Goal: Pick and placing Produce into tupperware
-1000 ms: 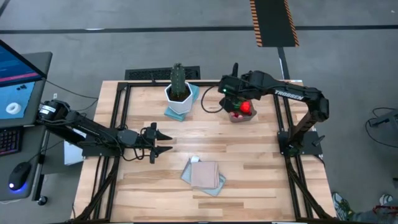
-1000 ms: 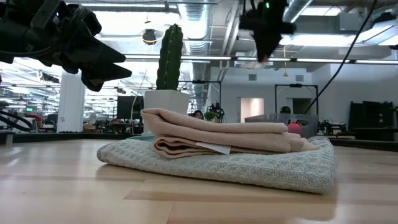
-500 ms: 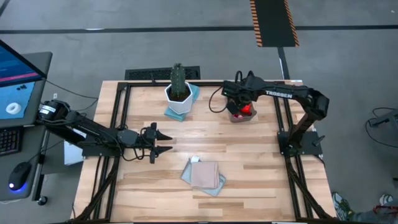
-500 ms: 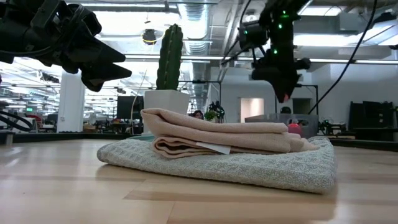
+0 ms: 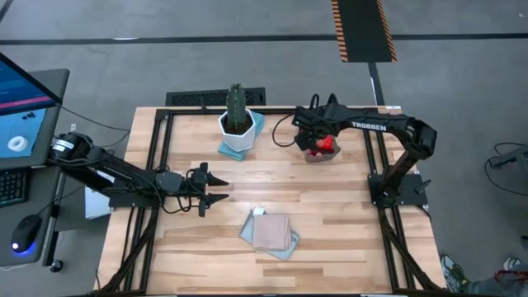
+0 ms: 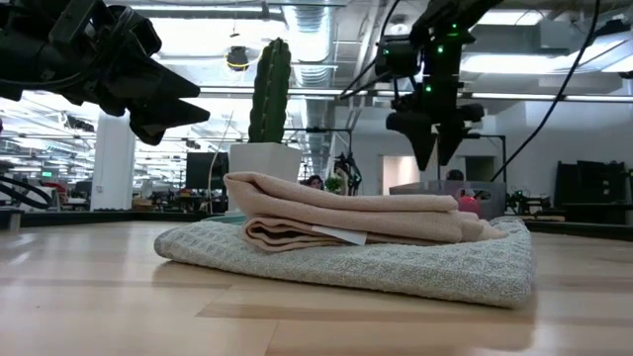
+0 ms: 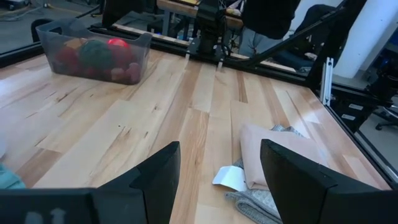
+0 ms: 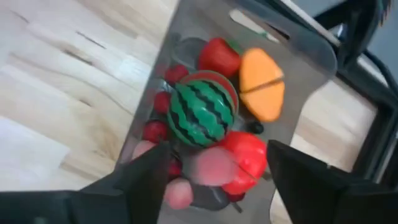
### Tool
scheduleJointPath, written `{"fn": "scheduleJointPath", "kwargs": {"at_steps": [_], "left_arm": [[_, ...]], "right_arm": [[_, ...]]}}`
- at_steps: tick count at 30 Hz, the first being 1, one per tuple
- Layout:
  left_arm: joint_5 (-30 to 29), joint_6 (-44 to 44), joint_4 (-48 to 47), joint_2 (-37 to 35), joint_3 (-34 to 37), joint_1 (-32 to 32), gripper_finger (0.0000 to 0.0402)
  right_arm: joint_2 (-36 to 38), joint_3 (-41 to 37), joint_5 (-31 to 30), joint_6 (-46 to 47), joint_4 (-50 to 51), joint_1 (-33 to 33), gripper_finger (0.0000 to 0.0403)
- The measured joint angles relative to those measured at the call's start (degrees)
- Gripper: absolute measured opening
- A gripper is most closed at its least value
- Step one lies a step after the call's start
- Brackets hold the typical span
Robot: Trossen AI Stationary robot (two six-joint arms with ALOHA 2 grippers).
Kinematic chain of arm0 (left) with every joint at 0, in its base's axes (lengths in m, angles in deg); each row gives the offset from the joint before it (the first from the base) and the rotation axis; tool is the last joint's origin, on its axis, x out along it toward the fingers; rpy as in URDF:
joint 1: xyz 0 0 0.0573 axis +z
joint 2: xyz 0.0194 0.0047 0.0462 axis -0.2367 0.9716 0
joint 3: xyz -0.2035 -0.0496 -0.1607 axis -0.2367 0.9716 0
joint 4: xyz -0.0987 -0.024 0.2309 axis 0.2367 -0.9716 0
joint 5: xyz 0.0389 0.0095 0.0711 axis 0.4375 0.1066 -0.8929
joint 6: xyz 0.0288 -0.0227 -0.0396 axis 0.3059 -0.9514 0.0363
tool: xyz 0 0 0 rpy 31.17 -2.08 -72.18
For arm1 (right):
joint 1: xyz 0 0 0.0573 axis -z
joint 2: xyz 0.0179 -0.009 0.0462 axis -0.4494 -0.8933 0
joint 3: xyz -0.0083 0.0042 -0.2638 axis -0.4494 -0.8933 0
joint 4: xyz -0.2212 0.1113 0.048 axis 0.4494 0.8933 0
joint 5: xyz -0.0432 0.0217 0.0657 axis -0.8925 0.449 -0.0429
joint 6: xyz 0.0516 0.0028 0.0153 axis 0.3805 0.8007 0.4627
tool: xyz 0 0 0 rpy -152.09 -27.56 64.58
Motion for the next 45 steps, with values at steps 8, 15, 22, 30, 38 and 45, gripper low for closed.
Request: {"fn": "scheduleJointPath", "kwargs": {"at_steps": [8,15,22,30,38,45], "left_arm": [[-0.02,0.5,0.07,0.0,0.0,0.02,0.0213],[-0.07,0.92,1.39,0.0,0.0,0.0,0.0213],[0.64,0.39,1.75,0.0,0.0,0.02,0.0213],[1.26,0.39,1.7,0.0,0.0,0.0,0.0213],[1.59,3.45,4.57,0.0,0.0,0.0,0.0213],[7.03,8.34,11.81,-0.04,0.0,0.02,0.0213]], "right_arm": [[0.55,-0.18,6.21,-4.34,-4.23,-3.69,0.0346],[0.57,-3.64,38.04,-18.81,-50.06,-12.0,0.0356],[0.52,-15.46,46.55,-20.41,-87.86,-18.69,0.0352],[1.34,-33.5,41.16,-18.2,-115.15,-24.37,0.0354],[13.57,-51.4,39.17,-17.94,-130.3,-26.26,0.0354],[27.25,-62.04,31.91,-20.14,-131.24,-31.08,0.0352]]}}
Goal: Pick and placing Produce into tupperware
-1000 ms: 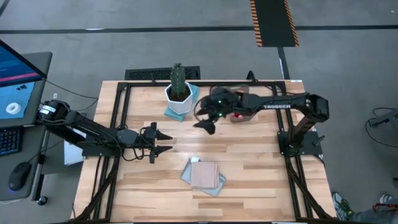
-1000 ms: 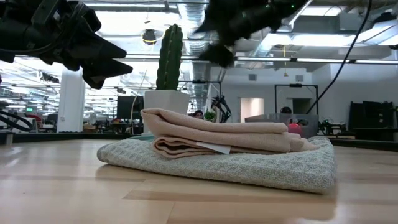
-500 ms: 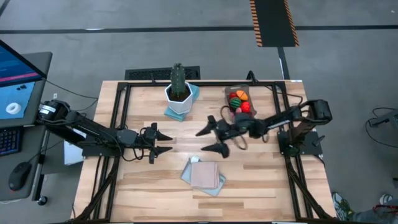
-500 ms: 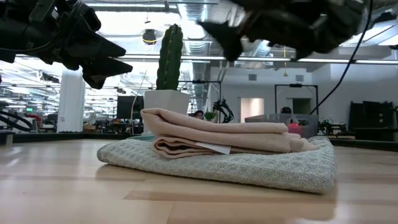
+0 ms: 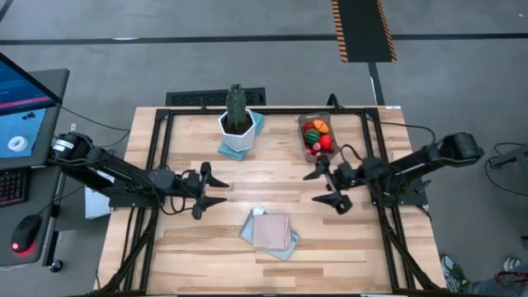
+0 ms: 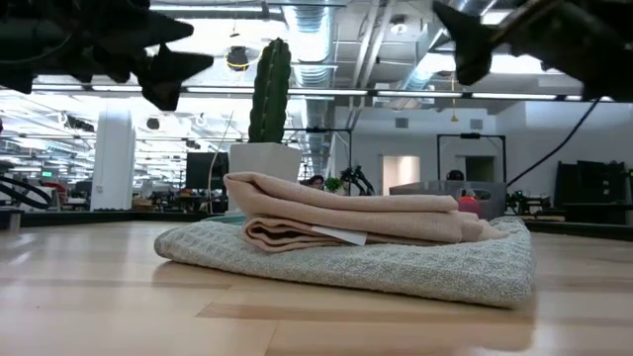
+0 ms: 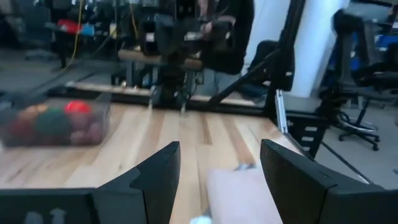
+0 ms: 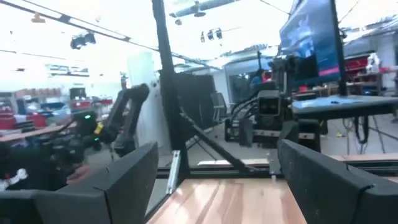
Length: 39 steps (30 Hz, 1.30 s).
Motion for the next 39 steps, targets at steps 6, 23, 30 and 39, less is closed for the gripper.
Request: {"fn": "scheduleJointPath", "kwargs": {"at_steps": [6,23,30,39], "left_arm": [[-0.53,1.88,0.36,-1.47,0.02,1.15,0.0213],[4.68,1.99,-23.77,-21.37,0.02,13.59,0.0213],[4.61,3.31,-32.61,-33.94,0.02,13.68,0.0213],[-2.02,4.18,-49.6,-52.38,0.02,13.68,0.0213]], "right_arm": [[9.43,-5.7,-0.11,-0.22,1.95,-2.48,0.0354],[31.79,-10.81,-4.33,-5.77,22.91,-3.34,0.0354],[40.4,-10.81,-5.78,-3.95,34.78,-4.55,0.0354],[51.18,-10.81,-10.36,-4.45,52.17,-5.26,0.0354]]}}
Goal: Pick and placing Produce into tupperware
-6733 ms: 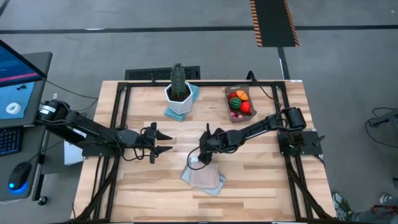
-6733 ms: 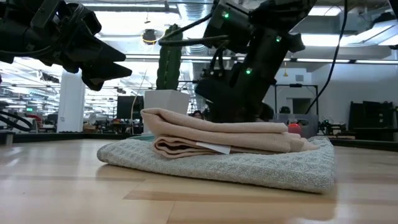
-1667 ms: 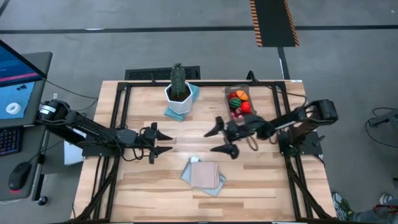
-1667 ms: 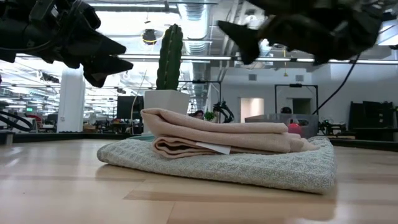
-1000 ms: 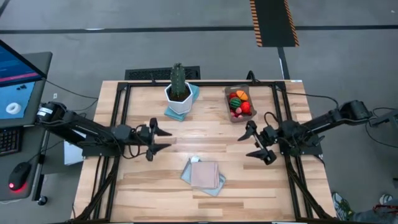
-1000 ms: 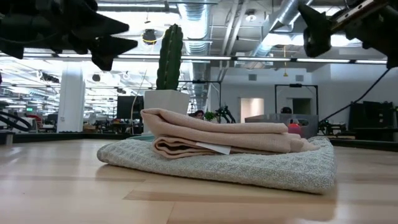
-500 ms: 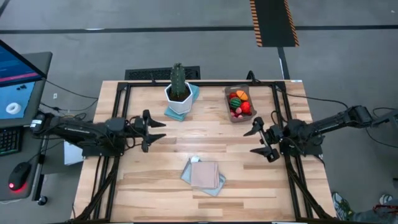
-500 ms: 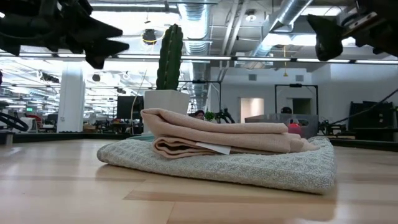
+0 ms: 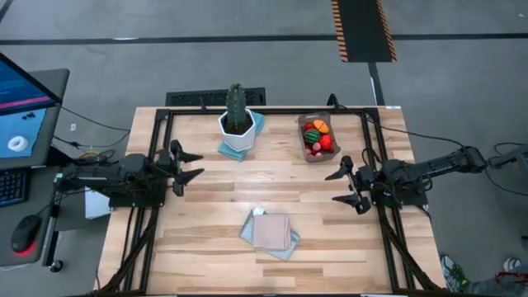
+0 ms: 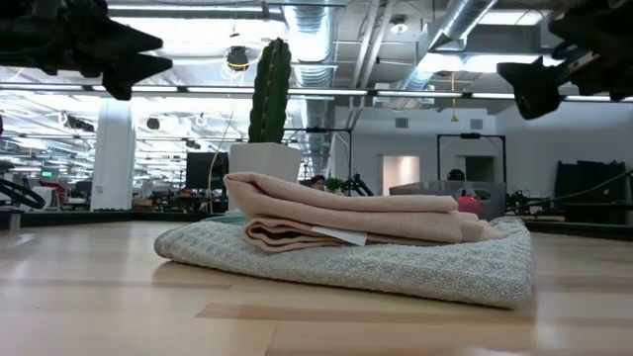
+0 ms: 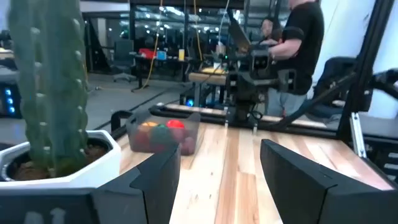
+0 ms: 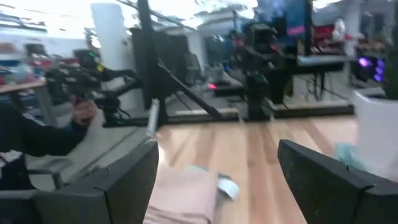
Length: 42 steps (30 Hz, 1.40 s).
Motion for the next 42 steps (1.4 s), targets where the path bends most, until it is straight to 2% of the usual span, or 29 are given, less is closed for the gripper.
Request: {"fn": "scheduleJointPath", "kwargs": {"at_steps": [3,11,15,18,26,32,37,42], "left_arm": [[-0.11,0.04,-4.8,-5.77,0.0,0.0,0.0213],[-1.17,0.14,-5.05,-5.78,1.92,0.0,0.0213],[-1.4,0.76,-0.39,-5.66,5.31,0.0,0.0213],[-1.41,0.68,2.83,-5.52,7.41,0.0,0.0213],[-2.43,3.76,2.11,-5.59,7.39,0.0,0.0213],[-2.35,4.22,1.51,-5.33,7.41,0.0,0.0213],[-2.41,5.44,1.45,-4.61,7.43,-0.02,0.0213],[-1.69,5.4,1.36,-3.11,7.45,-0.02,0.0213]], "right_arm": [[3.27,0.0,-0.16,0.29,4.49,-0.08,0.0354],[8.39,0.0,0.1,-2.68,11.56,-0.26,0.0353],[10.75,0.0,-0.41,-2.88,18.05,0.31,0.0353],[12.35,-0.07,-1.11,-3.15,18.42,0.76,0.0353],[16.58,-0.09,-4.06,-8.85,18.95,3.56,0.0353],[16.55,-0.11,-6.35,-4.11,17.96,8.29,0.0353],[14.75,-0.11,-3.45,-3.07,19.12,11.61,0.0353],[12.13,-0.11,-3.16,-4.59,19.19,12.12,0.0353]]}}
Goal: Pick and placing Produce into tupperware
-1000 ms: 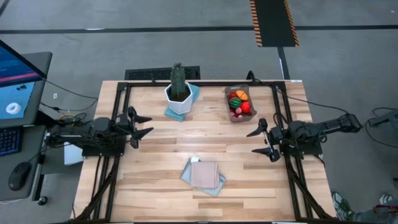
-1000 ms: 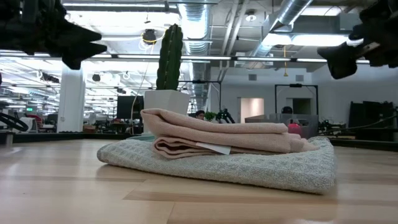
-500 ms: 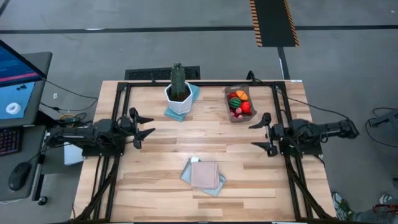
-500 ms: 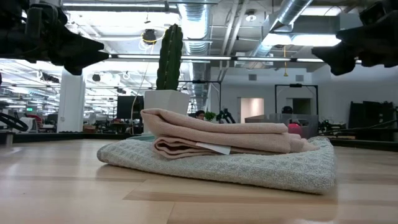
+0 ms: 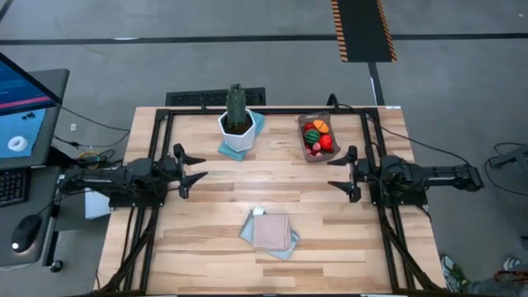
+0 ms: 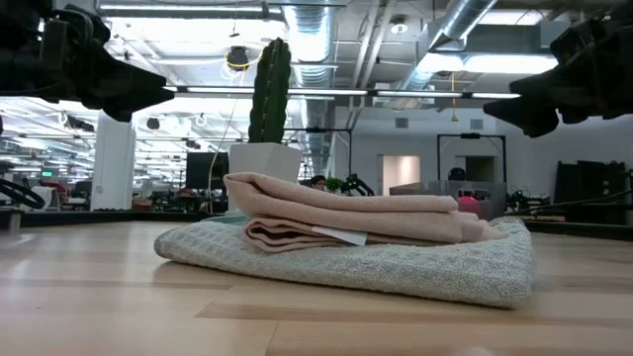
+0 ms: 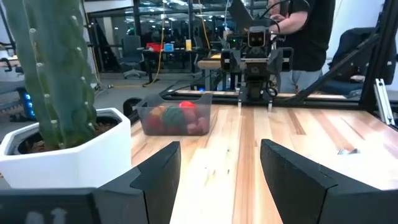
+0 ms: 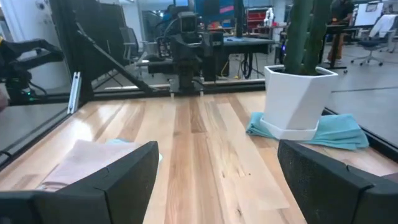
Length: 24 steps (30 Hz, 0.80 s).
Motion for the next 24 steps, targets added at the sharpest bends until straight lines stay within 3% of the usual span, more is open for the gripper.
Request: {"fn": "scheduleJointPath", "kwargs": {"at_steps": [24], "left_arm": [[0.07,0.55,-0.02,2.55,0.07,0.0,0.0213]], "right_arm": [[-0.82,-0.04,0.04,-0.15,-0.02,0.01,0.0354]]}}
